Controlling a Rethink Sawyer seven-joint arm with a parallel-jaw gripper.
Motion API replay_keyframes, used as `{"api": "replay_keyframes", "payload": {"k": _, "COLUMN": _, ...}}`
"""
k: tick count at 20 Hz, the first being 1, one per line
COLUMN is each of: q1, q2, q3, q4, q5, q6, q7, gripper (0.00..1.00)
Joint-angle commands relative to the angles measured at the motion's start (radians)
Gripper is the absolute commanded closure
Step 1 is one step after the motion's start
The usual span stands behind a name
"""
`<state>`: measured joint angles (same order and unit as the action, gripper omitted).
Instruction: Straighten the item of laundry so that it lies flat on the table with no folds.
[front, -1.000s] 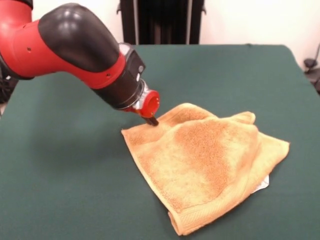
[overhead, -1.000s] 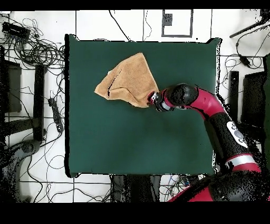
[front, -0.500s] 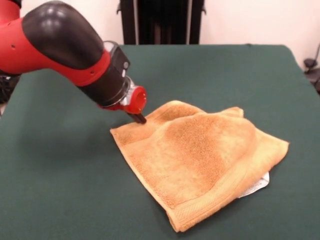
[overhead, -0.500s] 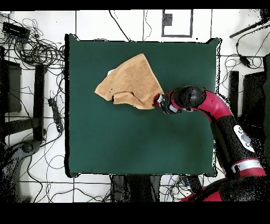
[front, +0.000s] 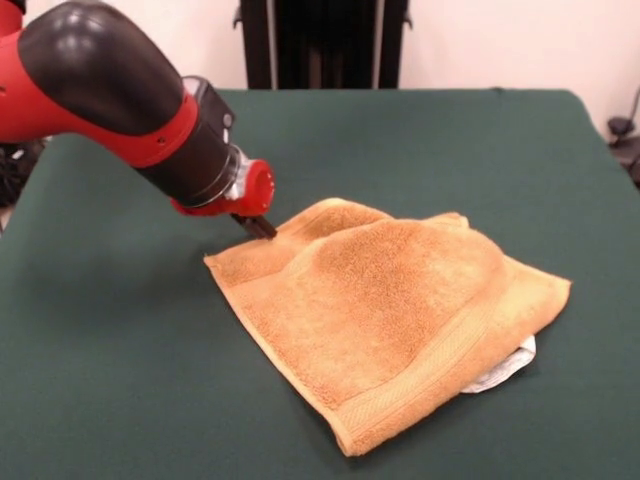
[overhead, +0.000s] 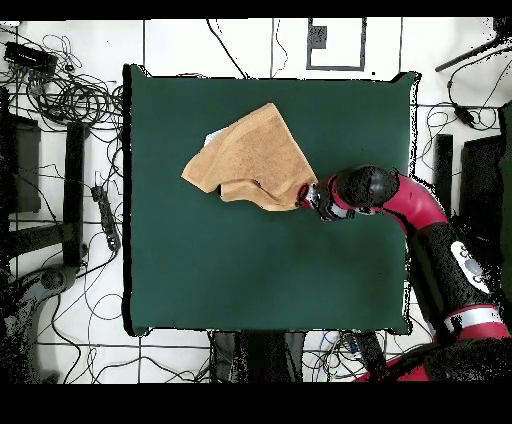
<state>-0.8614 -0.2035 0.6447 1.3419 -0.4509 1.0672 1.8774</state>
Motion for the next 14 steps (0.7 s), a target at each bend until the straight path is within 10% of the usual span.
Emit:
{"api": "replay_keyframes", "payload": {"k": 1, "q1": 0.043, "q2": -0.001, "q3": 0.009, "q4": -0.013, "q5": -0.084, "q6": 0.15, "q7": -0.37, "gripper": 1.0}}
{"api": "replay_keyframes", "payload": {"k": 14, "q1": -0.042, "q2": -0.023, "q3": -0.02, "q4": -0.015, "q5": -0.215, "q6": 0.203, "q7": -0.567, "gripper": 1.0}}
